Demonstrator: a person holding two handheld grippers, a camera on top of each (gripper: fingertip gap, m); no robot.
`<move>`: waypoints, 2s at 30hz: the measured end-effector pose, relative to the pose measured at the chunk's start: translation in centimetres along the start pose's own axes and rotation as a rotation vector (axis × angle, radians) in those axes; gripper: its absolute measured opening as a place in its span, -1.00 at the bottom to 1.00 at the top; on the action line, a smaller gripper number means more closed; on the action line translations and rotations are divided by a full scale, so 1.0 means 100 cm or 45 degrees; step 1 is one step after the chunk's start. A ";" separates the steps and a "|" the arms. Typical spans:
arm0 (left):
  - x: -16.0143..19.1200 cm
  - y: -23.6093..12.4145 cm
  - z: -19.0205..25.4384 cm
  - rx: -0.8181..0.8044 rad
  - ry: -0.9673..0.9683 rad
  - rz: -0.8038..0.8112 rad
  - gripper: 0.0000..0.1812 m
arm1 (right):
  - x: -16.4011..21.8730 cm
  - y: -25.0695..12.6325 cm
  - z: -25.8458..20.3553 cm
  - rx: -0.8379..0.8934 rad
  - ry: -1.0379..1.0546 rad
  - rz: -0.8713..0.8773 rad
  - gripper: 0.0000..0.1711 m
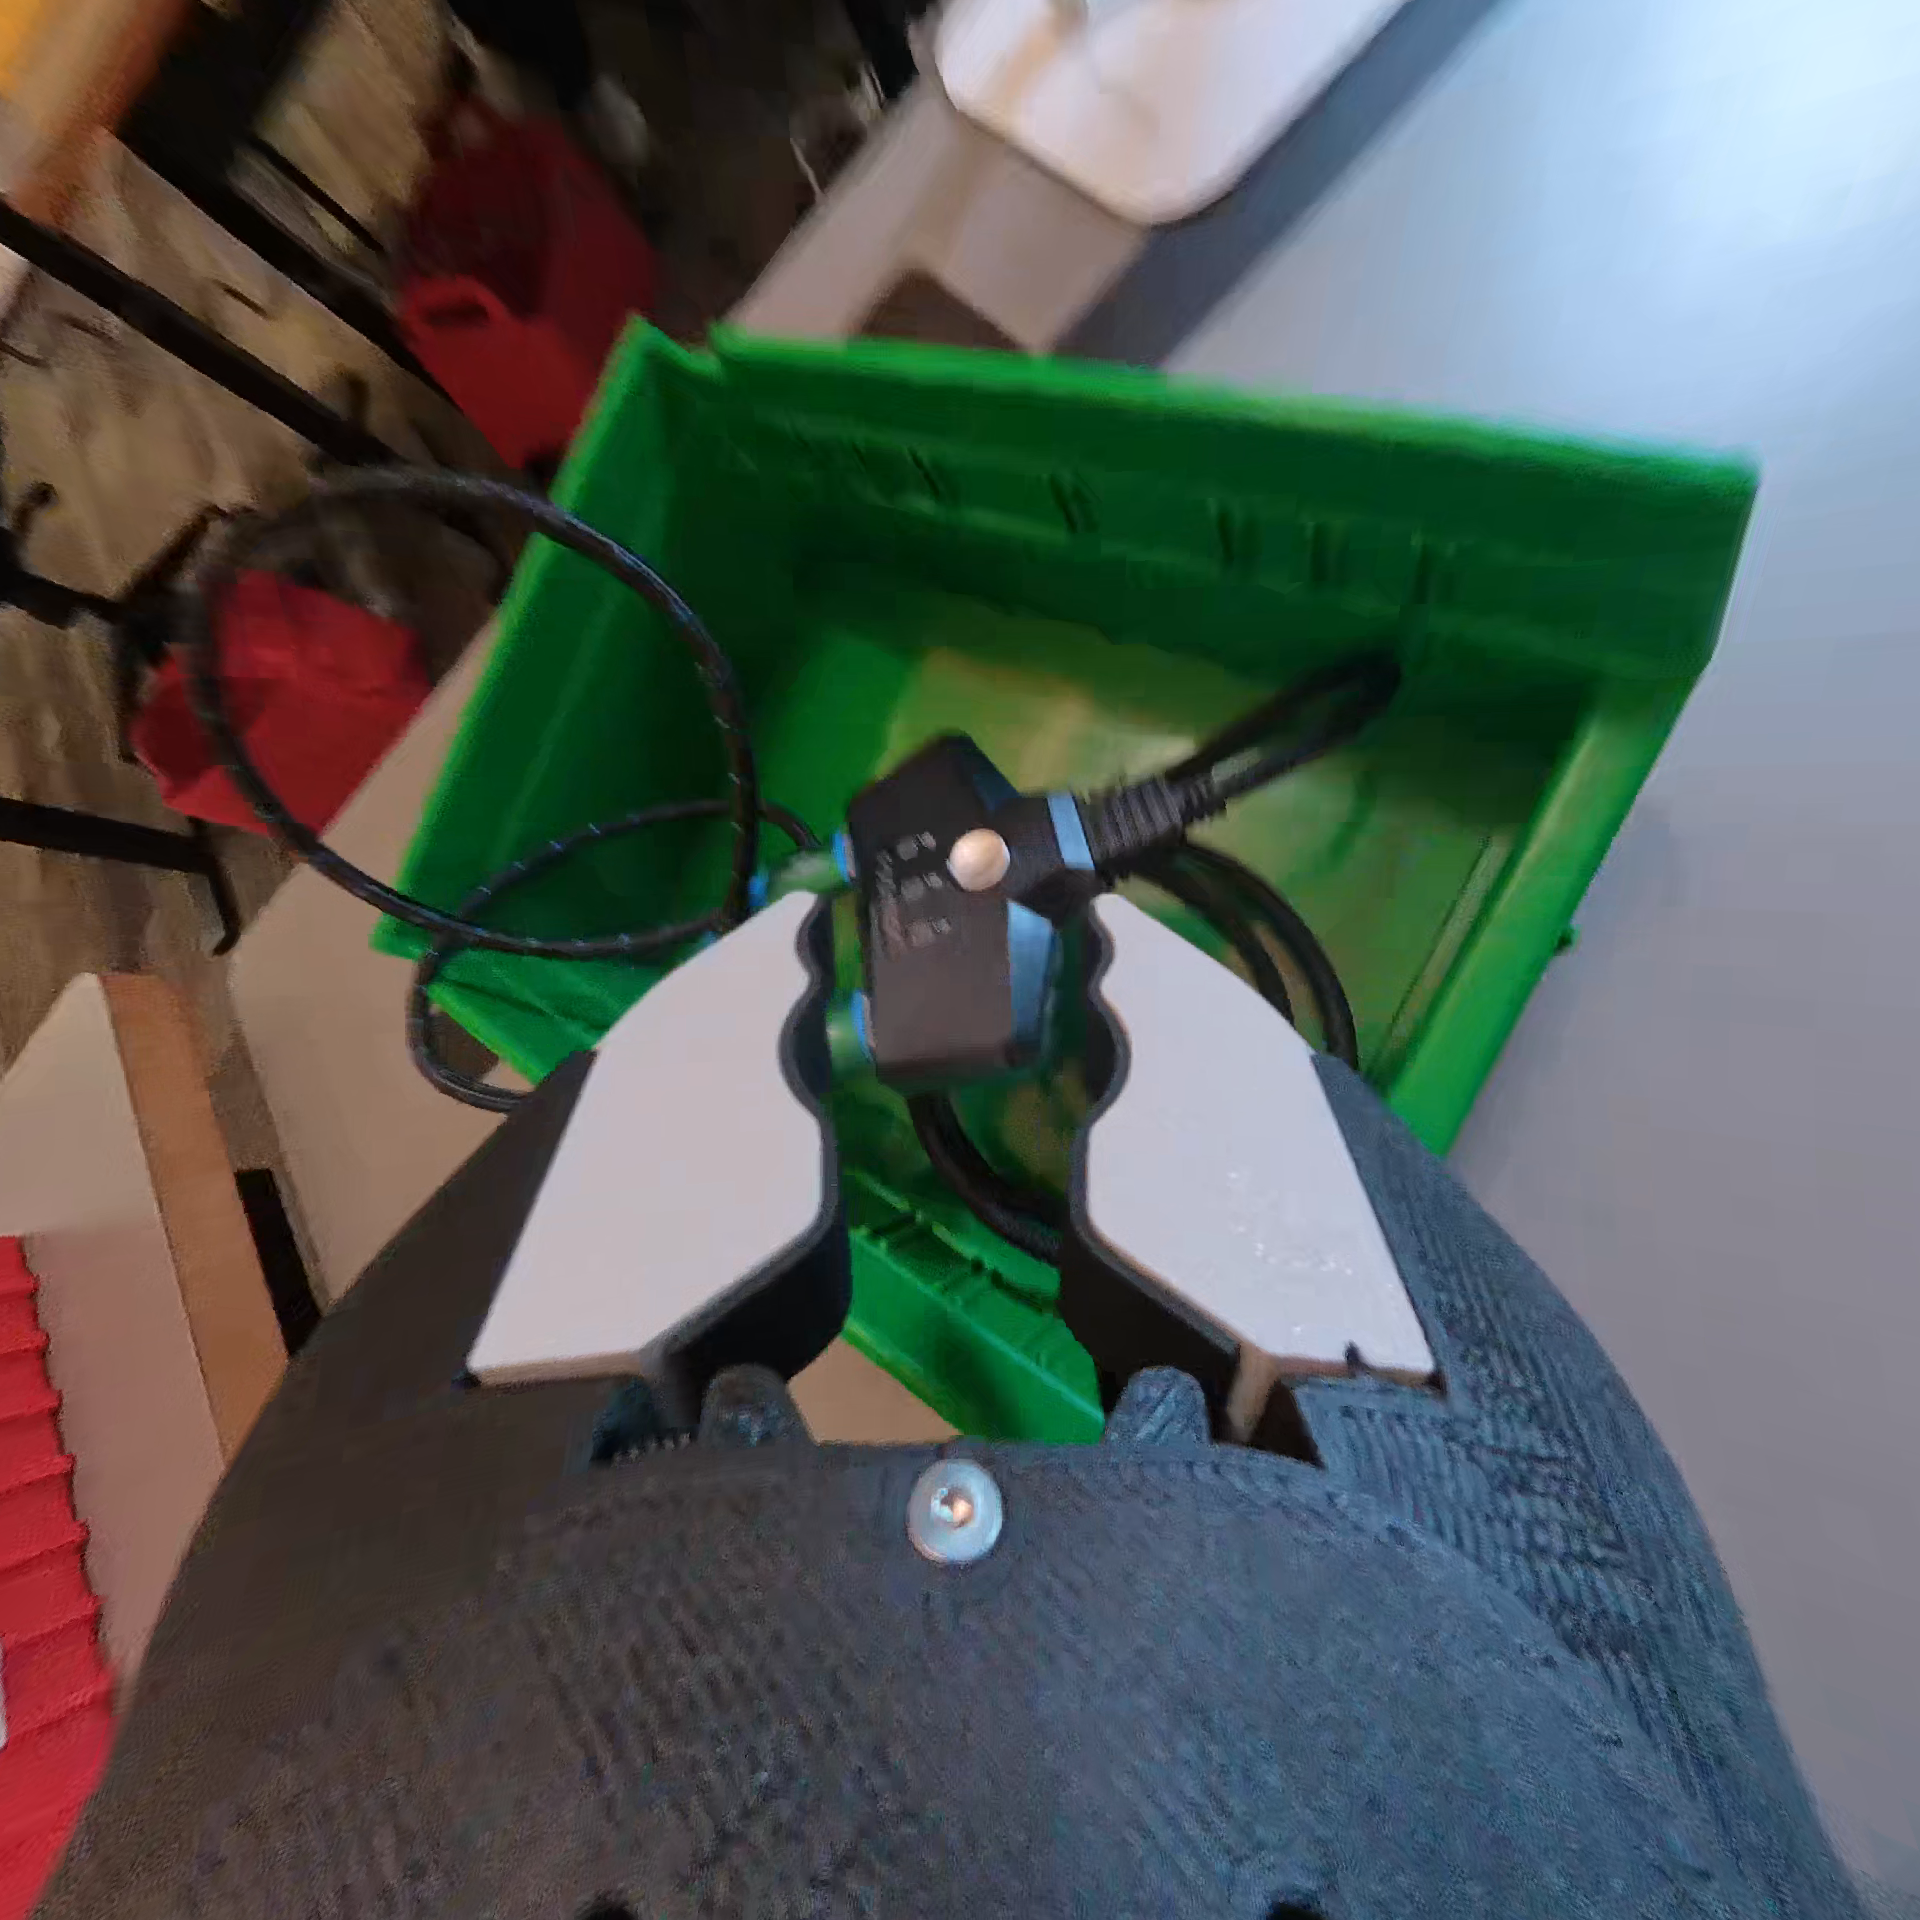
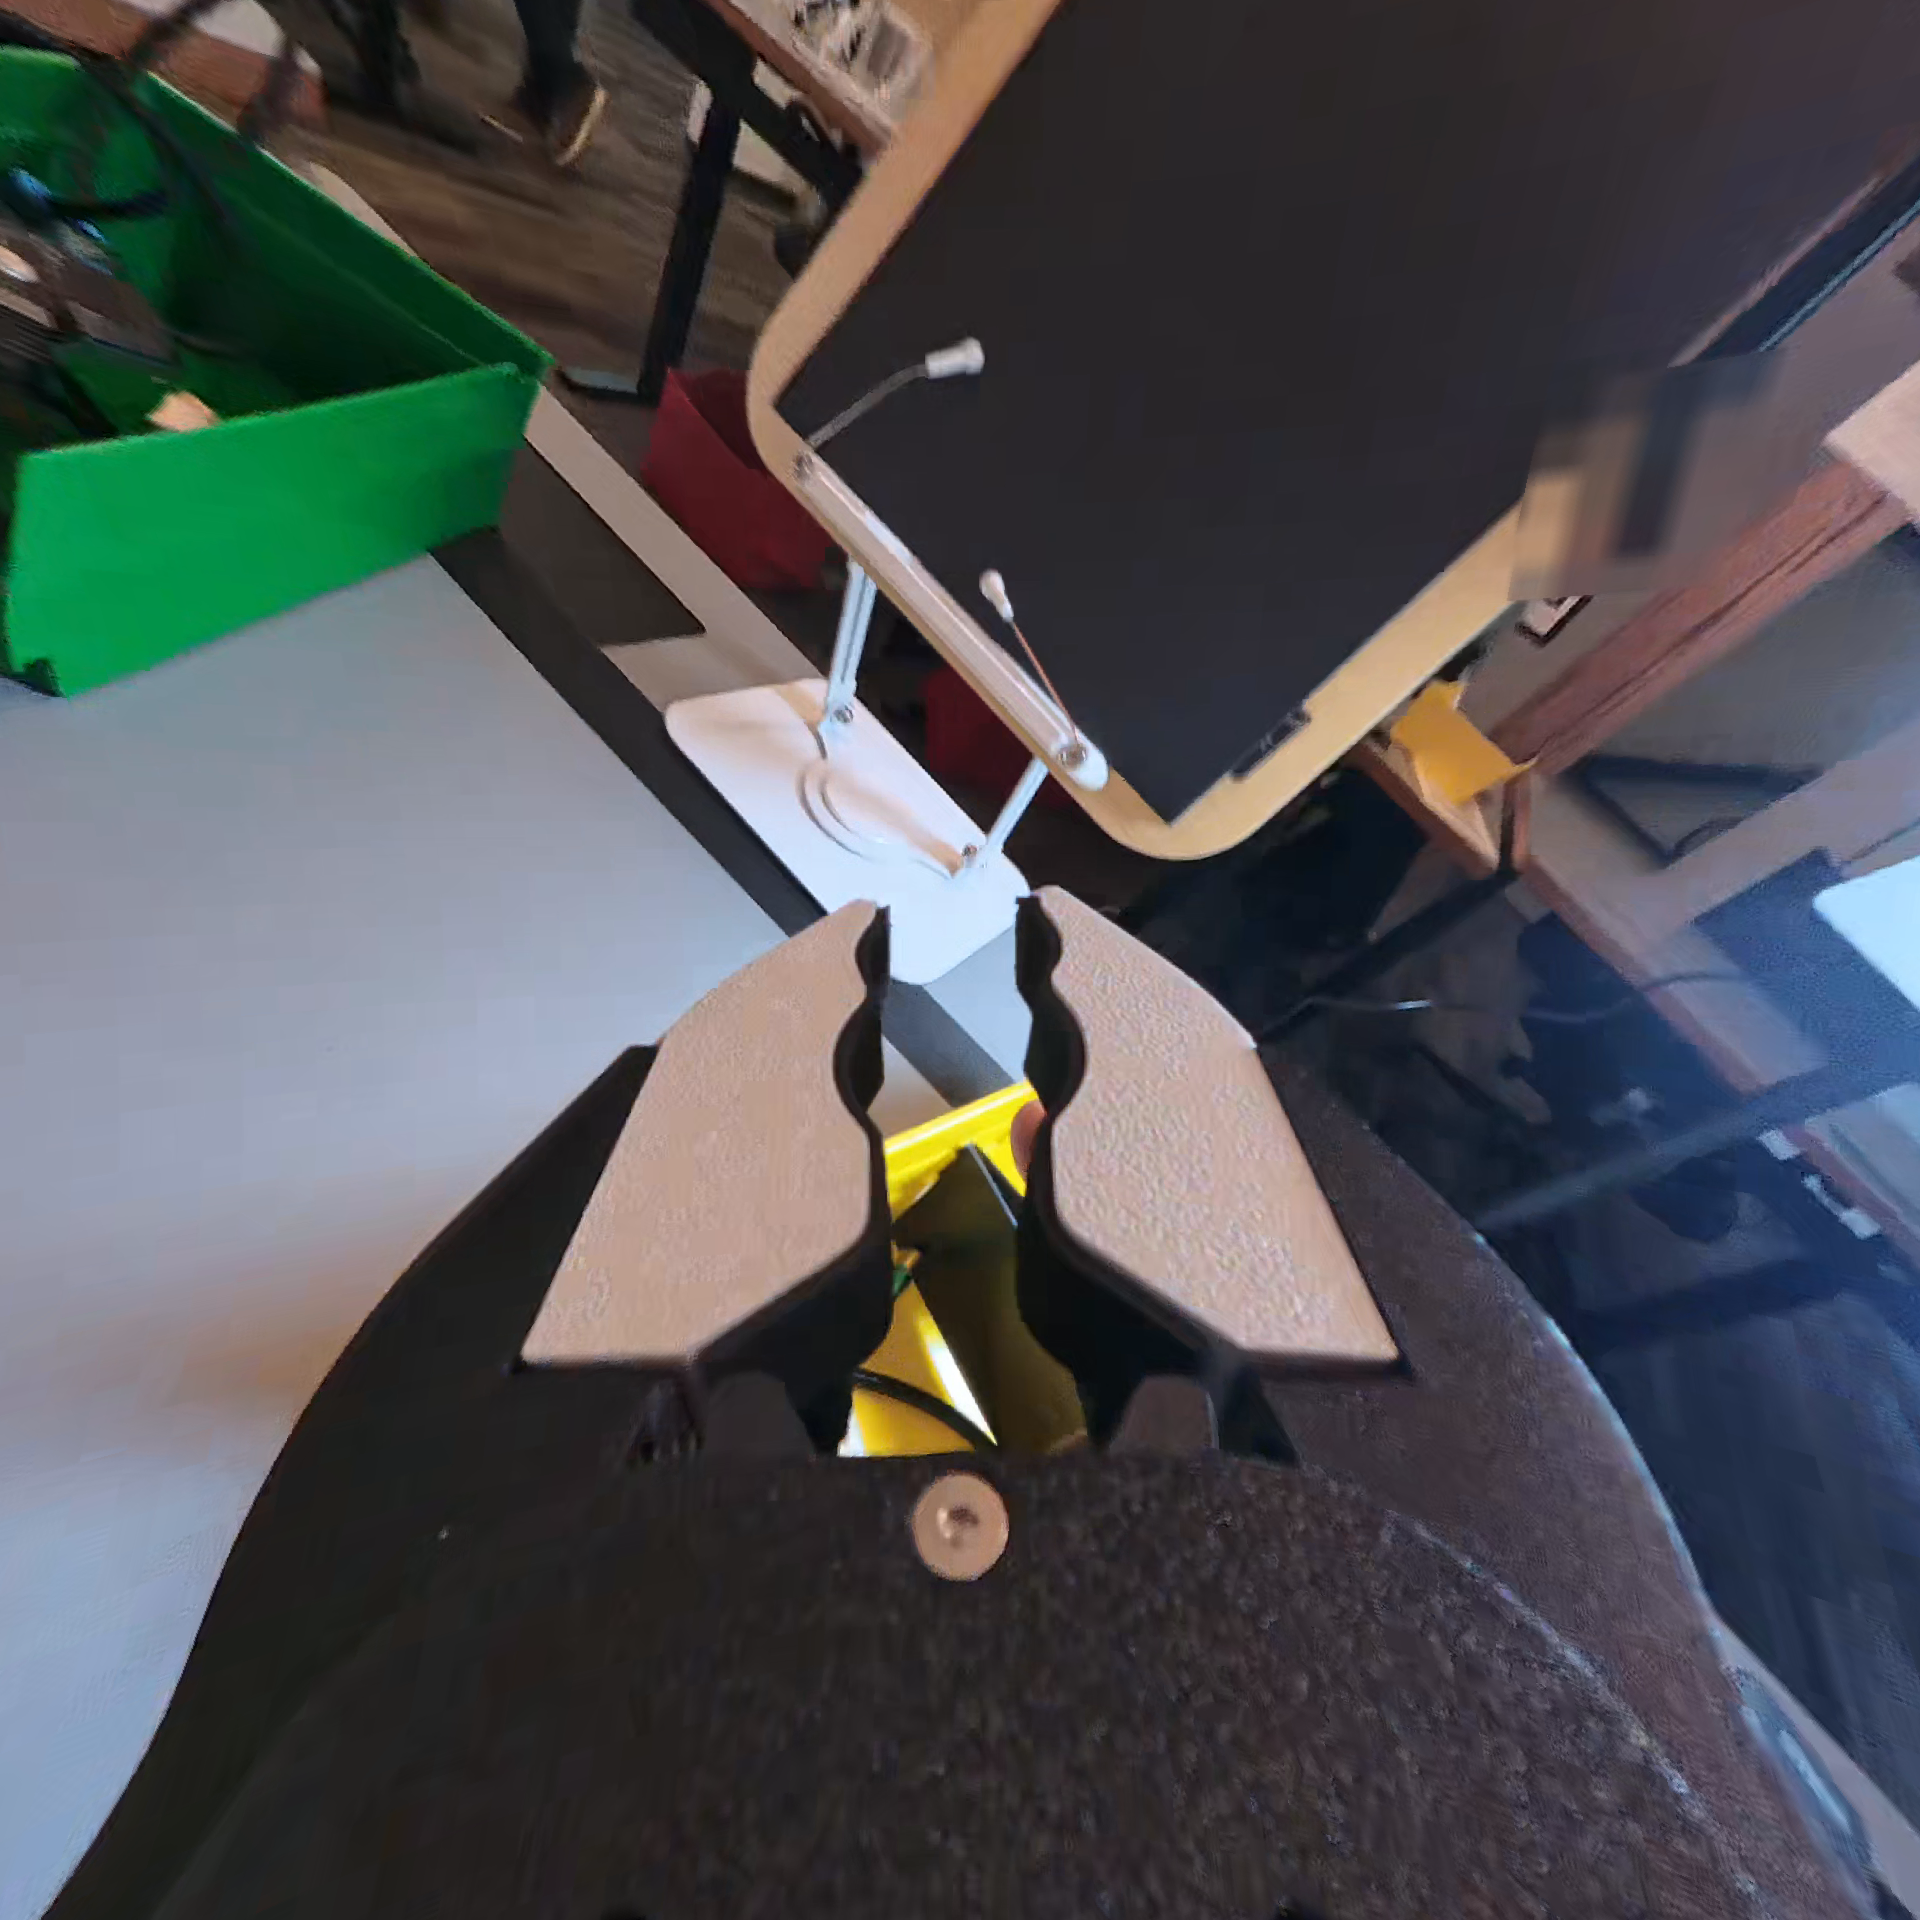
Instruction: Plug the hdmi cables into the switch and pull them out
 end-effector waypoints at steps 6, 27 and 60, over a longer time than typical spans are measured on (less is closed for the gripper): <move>0.044 0.042 0.005 -0.070 0.270 -0.398 -0.27 | -0.040 -0.021 -0.029 0.001 0.015 0.181 -0.75; -0.122 -0.107 0.008 -0.527 0.308 0.985 -0.75 | -0.061 -0.032 -0.041 -0.053 0.052 0.329 -0.82; -0.204 -0.104 0.222 1.116 0.014 1.750 -0.75 | -0.092 -0.043 -0.130 -0.672 0.073 0.661 -0.64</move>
Point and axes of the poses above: each gripper's, where its closed fingertips meet, y out along the fingers, x out of its underside, z = x × y across the jaws, the point moved 4 cm from there along -y, back along the fingers, and after that the axes turned 8 degrees about z, right-handed, at the moved point
